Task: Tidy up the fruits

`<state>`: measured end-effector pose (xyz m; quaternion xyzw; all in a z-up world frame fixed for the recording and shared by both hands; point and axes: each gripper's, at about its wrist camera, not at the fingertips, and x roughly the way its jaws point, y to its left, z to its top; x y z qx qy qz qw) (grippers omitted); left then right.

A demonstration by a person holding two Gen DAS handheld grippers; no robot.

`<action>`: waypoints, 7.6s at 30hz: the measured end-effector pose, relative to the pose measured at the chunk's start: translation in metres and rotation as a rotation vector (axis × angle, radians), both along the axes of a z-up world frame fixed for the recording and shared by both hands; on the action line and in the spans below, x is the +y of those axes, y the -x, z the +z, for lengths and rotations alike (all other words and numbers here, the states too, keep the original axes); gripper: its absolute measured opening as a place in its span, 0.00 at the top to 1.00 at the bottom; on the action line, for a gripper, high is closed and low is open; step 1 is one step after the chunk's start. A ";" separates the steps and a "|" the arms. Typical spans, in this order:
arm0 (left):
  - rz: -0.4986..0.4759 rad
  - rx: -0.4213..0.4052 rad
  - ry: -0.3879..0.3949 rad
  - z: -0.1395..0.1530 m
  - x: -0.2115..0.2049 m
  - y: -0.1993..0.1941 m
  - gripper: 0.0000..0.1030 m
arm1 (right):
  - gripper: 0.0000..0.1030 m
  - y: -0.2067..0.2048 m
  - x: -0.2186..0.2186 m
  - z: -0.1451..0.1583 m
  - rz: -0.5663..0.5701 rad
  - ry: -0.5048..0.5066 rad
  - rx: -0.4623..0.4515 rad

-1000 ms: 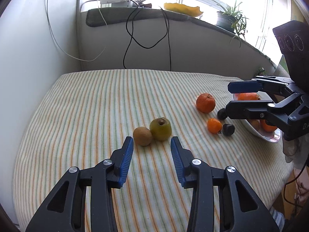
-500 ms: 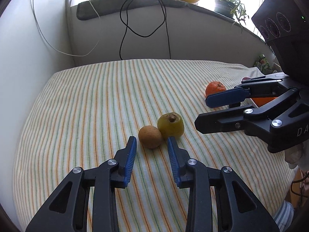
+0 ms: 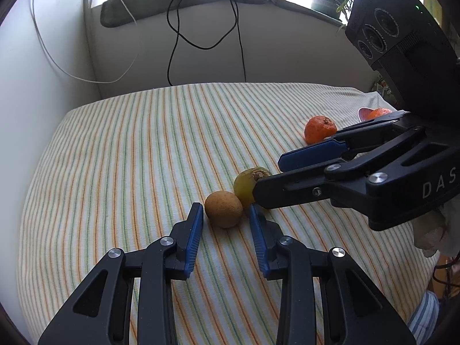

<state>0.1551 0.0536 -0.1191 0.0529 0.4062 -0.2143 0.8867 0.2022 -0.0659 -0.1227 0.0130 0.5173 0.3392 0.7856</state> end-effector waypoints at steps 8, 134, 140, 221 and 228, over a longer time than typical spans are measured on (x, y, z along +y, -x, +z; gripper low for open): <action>-0.005 0.003 0.006 -0.001 0.000 -0.001 0.73 | 0.56 -0.016 0.016 -0.013 -0.001 -0.017 0.044; -0.189 -0.051 0.142 0.037 -0.154 0.053 0.63 | 0.40 0.142 -0.200 0.076 -0.251 0.083 -0.279; -0.173 -0.056 0.146 0.038 -0.145 0.055 0.63 | 0.37 0.144 -0.199 0.080 -0.251 0.093 -0.292; -0.097 0.040 0.164 0.009 -0.095 0.006 0.66 | 0.41 -0.030 -0.089 0.023 -0.126 0.085 0.025; -0.098 0.046 0.172 0.007 -0.091 0.003 0.68 | 0.49 -0.034 -0.077 0.015 -0.123 0.125 0.042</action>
